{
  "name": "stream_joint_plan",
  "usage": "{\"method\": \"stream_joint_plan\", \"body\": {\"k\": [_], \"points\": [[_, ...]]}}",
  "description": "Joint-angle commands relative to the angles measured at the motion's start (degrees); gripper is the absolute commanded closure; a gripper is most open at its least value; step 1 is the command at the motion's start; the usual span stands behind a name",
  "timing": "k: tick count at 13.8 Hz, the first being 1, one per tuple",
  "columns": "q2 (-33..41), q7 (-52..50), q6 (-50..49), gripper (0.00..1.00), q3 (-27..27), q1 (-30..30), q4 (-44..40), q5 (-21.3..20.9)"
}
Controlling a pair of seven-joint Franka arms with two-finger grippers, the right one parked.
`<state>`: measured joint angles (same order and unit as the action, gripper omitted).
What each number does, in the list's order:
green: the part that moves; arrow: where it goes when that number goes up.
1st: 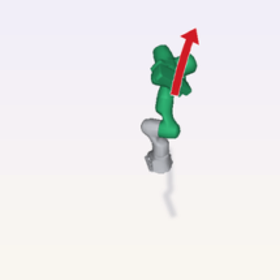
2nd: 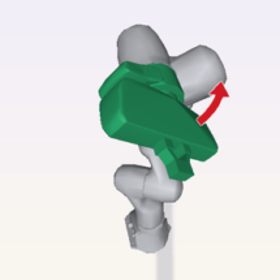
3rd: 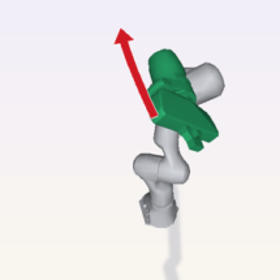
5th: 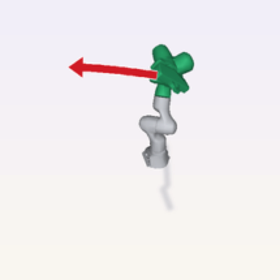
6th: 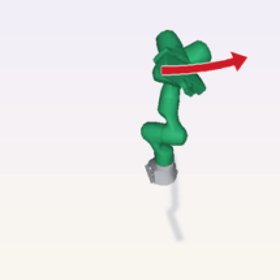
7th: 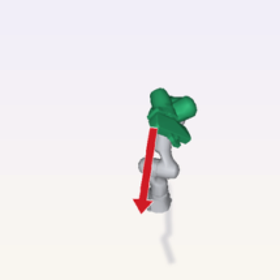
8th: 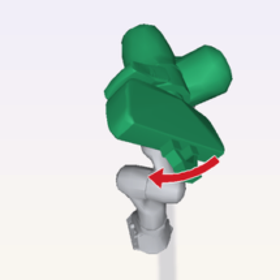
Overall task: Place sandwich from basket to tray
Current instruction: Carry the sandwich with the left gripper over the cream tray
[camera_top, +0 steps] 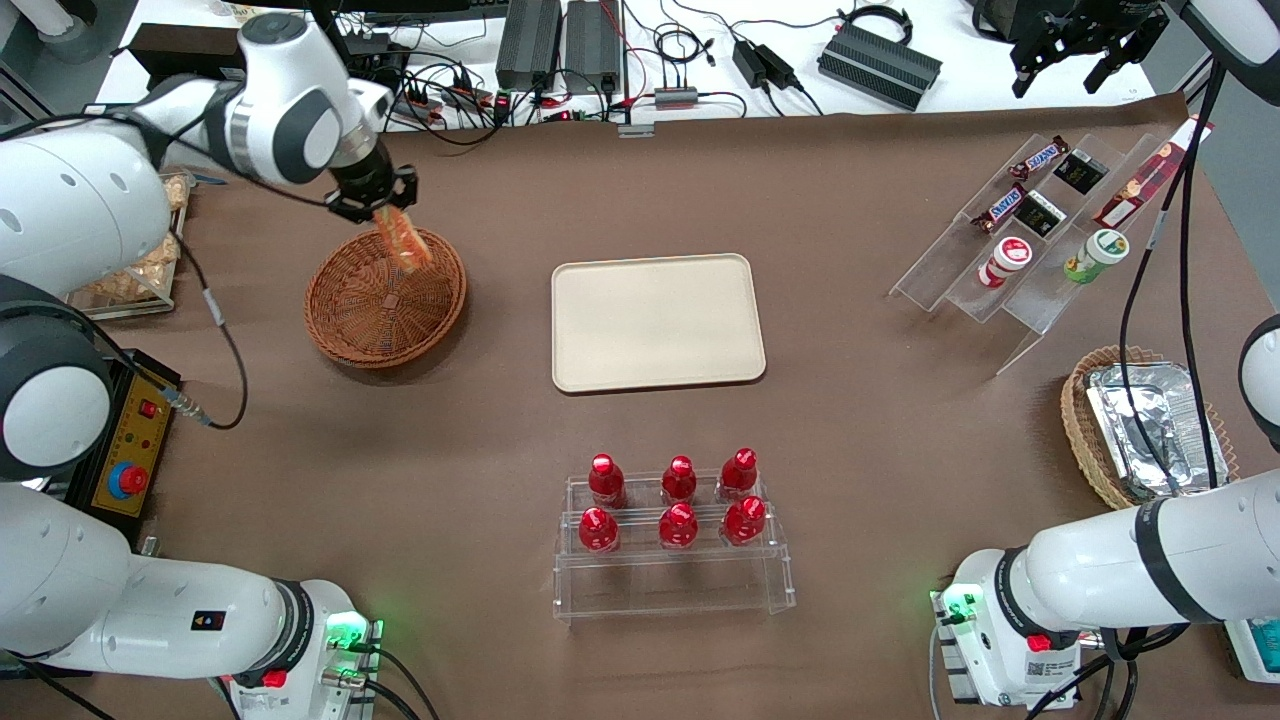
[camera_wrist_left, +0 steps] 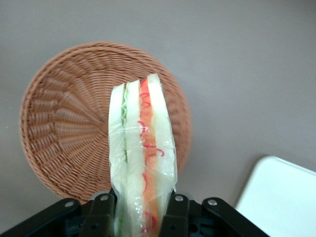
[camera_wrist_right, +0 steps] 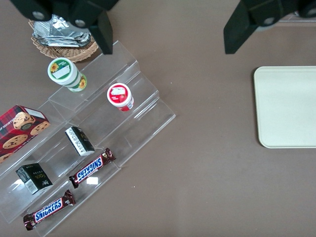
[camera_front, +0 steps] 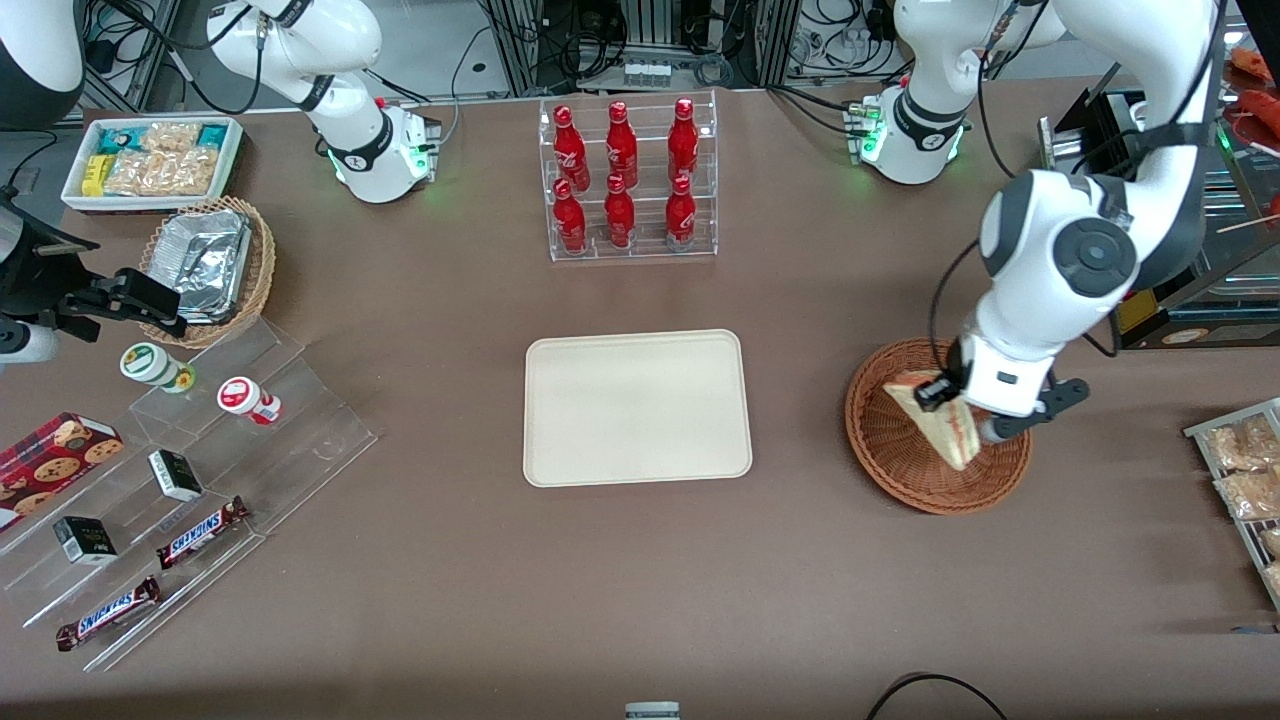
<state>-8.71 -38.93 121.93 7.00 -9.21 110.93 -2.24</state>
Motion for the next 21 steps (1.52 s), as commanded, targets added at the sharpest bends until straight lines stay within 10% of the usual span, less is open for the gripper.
{"method": "stream_joint_plan", "body": {"k": [1, 21], "points": [[-2.02, -0.62, -2.22, 0.68, -0.32, -6.15, -4.75, -1.18], [-33.65, -4.31, 0.76, 0.67, -0.41, -31.66, -30.59, -0.83]]}}
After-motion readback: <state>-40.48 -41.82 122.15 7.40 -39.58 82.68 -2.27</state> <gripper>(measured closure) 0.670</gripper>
